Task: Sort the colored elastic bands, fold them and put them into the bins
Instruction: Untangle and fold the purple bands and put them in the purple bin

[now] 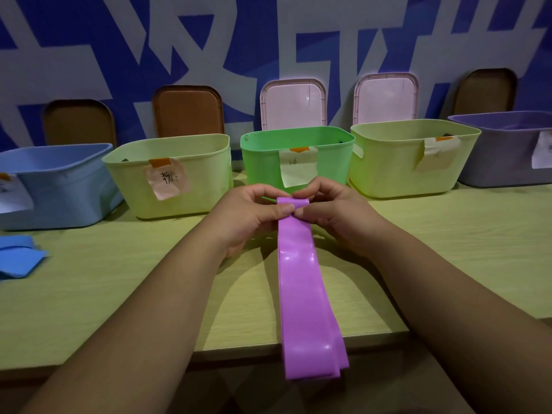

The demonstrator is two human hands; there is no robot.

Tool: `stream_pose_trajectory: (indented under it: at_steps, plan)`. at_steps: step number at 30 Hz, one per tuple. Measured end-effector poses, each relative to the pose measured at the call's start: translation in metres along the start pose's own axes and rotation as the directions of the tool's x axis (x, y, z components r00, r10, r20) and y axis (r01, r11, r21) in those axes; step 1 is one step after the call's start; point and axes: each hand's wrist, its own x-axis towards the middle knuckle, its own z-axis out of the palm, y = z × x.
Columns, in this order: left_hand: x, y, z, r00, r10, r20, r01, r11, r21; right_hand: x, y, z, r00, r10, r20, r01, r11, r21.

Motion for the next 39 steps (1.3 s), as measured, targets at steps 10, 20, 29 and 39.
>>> stream_pose_trajectory:
  at_steps: [10, 20, 29, 39]
  plan:
    - [0.0006, -0.0010, -0.0009, 1.000, 0.001, 0.008, -0.001, 1.000, -0.016, 0.0026, 0.0048, 0.0002, 0.997, 0.067, -0.046, -0.075, 0.977, -0.199]
    - [-0.0040, 0.0037, -0.0019, 0.968, -0.196, 0.154, 0.202, 0.979, -0.020, 0.0043, 0.0051, -0.0026, 0.998, -0.003, -0.055, -0.004, 0.992, -0.124]
    - [0.0033, -0.0019, -0.0015, 0.997, -0.063, 0.045, 0.065, 0.996, -0.062, 0.0002, 0.0031, 0.0002, 0.999, 0.043, 0.006, -0.043, 0.998, -0.055]
    - [0.0012, 0.0002, -0.0026, 0.997, 0.070, -0.027, -0.069, 0.997, 0.021, 0.0033, 0.0041, 0.0015, 0.997, 0.062, -0.034, -0.065, 0.994, -0.090]
